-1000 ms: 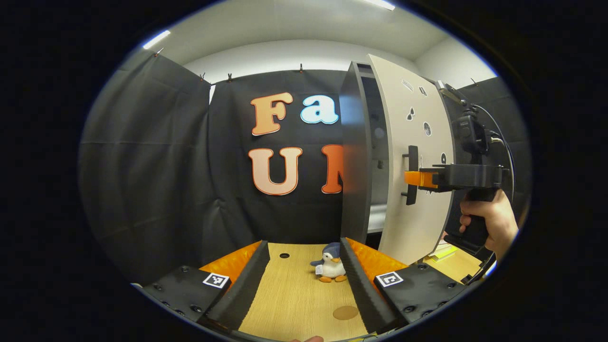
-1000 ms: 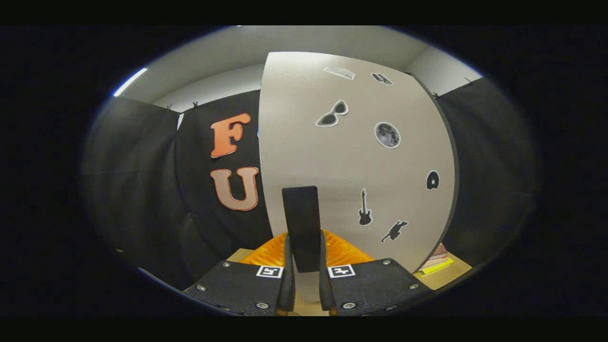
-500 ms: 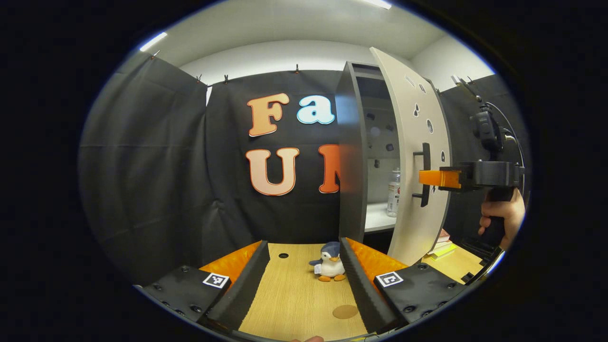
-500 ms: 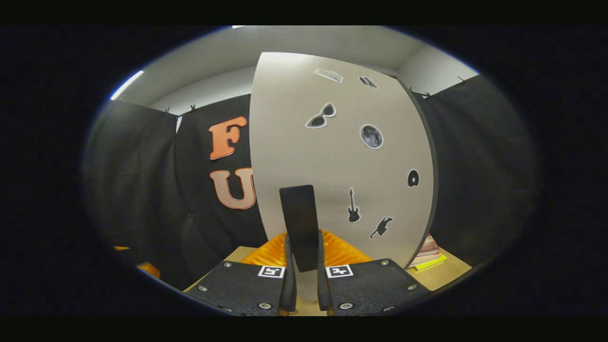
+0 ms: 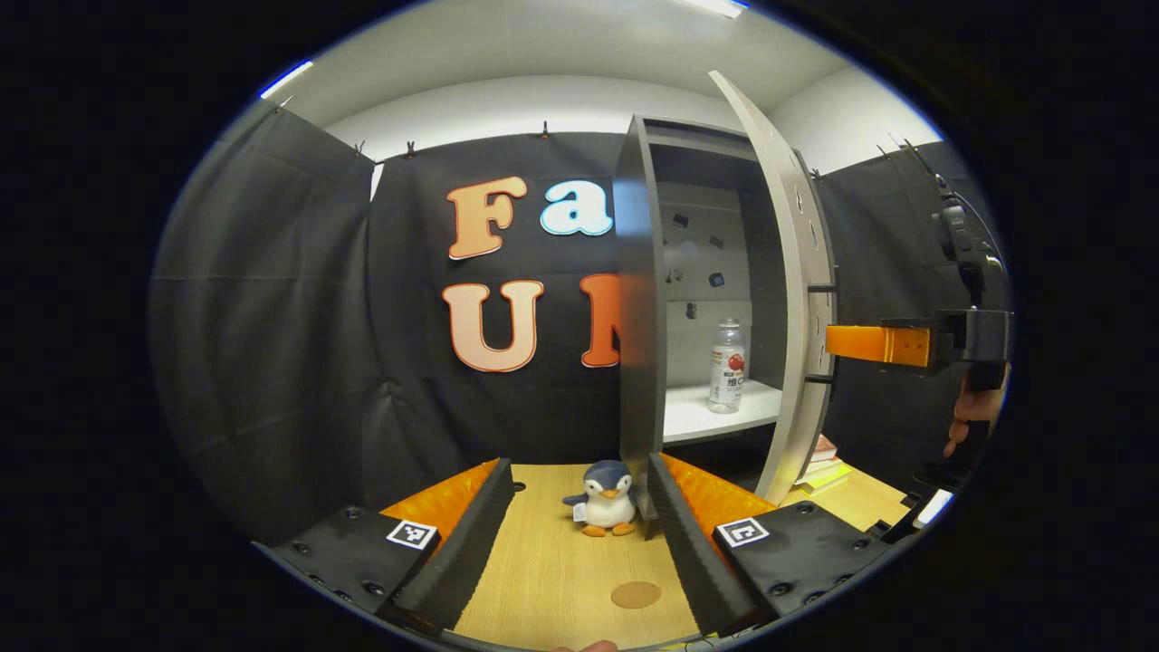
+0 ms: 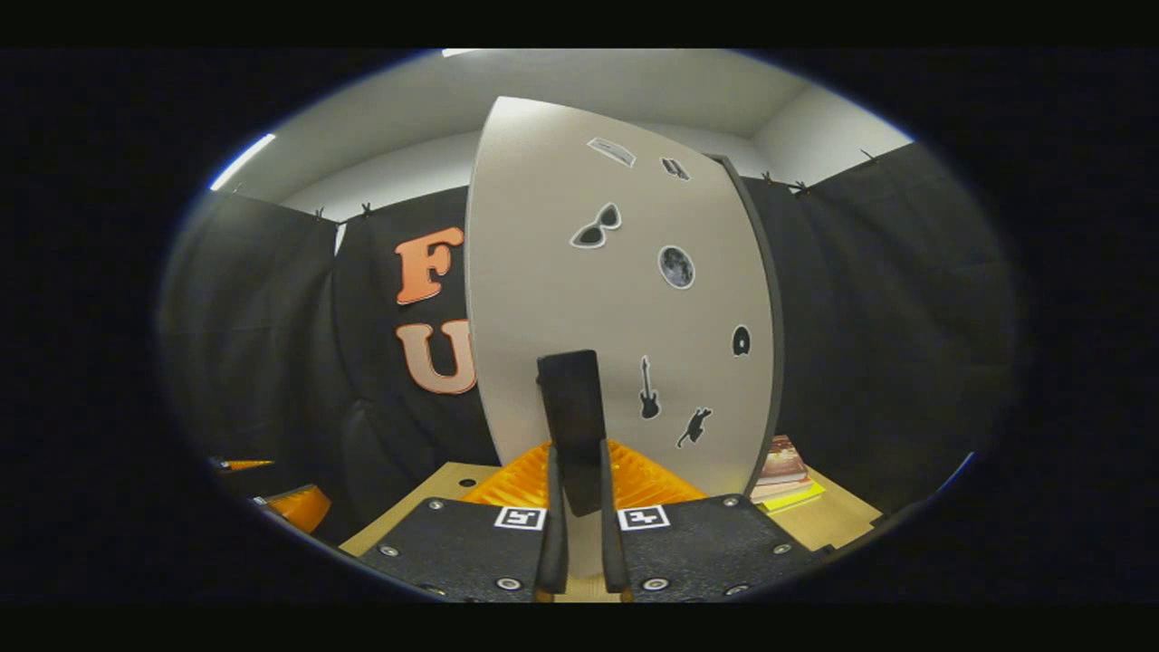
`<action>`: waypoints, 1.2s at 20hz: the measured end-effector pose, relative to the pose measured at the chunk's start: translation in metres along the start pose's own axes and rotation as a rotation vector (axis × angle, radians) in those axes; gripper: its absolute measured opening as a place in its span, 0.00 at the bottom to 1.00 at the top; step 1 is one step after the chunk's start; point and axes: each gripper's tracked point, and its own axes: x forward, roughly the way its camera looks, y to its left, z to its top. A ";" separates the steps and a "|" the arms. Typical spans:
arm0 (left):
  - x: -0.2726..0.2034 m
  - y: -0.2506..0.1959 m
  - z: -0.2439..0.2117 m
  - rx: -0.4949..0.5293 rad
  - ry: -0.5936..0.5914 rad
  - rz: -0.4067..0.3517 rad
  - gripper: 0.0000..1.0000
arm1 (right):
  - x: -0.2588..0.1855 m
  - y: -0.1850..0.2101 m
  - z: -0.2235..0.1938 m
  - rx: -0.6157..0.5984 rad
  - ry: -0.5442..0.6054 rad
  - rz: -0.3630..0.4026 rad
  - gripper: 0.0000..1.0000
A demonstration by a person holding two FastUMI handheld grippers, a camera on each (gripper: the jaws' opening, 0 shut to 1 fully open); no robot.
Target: Open the cabinet door with the right hand, grasp the bottle in the cabinet with the left hand and place it on the coaster, then close the cabinet door with the right hand.
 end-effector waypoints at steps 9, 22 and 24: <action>-0.009 -0.038 -0.001 -0.019 0.011 -0.067 0.96 | -0.014 -0.019 0.000 0.028 0.003 -0.059 0.15; -0.013 -0.100 0.008 -0.023 0.005 -0.143 0.96 | -0.028 -0.058 0.001 0.067 -0.021 -0.122 0.15; -0.011 -0.107 0.010 -0.023 0.006 -0.146 0.97 | -0.029 -0.065 0.001 0.064 -0.023 -0.134 0.14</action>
